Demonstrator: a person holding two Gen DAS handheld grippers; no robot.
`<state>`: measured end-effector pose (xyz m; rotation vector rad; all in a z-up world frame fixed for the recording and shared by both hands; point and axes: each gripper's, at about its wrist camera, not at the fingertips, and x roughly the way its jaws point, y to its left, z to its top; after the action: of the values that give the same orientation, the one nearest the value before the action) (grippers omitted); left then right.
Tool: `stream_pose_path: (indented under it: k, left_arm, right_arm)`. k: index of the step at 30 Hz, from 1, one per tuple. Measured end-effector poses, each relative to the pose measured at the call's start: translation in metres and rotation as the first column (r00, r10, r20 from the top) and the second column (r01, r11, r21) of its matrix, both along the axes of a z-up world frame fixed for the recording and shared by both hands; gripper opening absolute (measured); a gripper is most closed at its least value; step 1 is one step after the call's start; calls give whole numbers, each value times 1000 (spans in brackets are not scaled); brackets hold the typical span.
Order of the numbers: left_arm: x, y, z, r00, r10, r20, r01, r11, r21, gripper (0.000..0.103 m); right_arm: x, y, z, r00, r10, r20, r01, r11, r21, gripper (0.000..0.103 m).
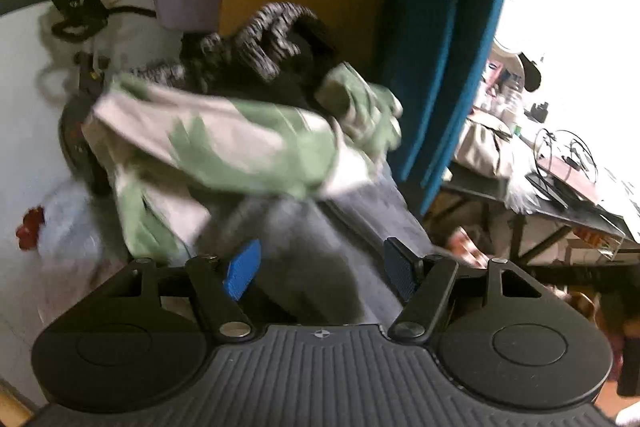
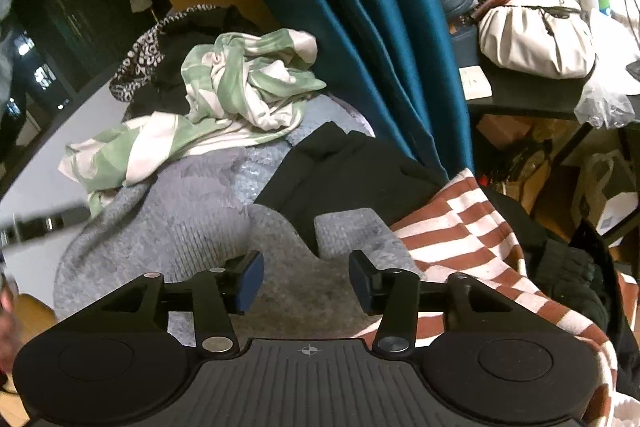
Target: Fold clothes
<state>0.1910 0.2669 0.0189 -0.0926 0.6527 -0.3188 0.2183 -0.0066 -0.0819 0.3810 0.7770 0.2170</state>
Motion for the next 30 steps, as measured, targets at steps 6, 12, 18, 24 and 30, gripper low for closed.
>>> stream_pose_path:
  k: [6, 12, 18, 24, 30]
  left_arm:
    - [48, 9, 3, 999, -36, -15, 36, 999, 0, 70]
    - [90, 14, -7, 994, -97, -57, 96, 995, -13, 32]
    - [118, 13, 18, 975, -219, 46, 218, 976, 27, 6]
    - [156, 24, 34, 969, -228, 95, 226, 974, 23, 6]
    - [175, 27, 30, 966, -245, 80, 247, 969, -14, 6]
  right_arm:
    - [-2, 12, -6, 997, -75, -8, 75, 997, -21, 50]
    - [-1, 24, -4, 987, -159, -1, 159, 987, -15, 54]
    - [9, 54, 13, 987, -152, 59, 155, 987, -53, 59]
    - [39, 93, 27, 991, -68, 115, 79, 993, -91, 60]
    - [85, 132, 22, 989, 15, 148, 6, 990, -142, 70]
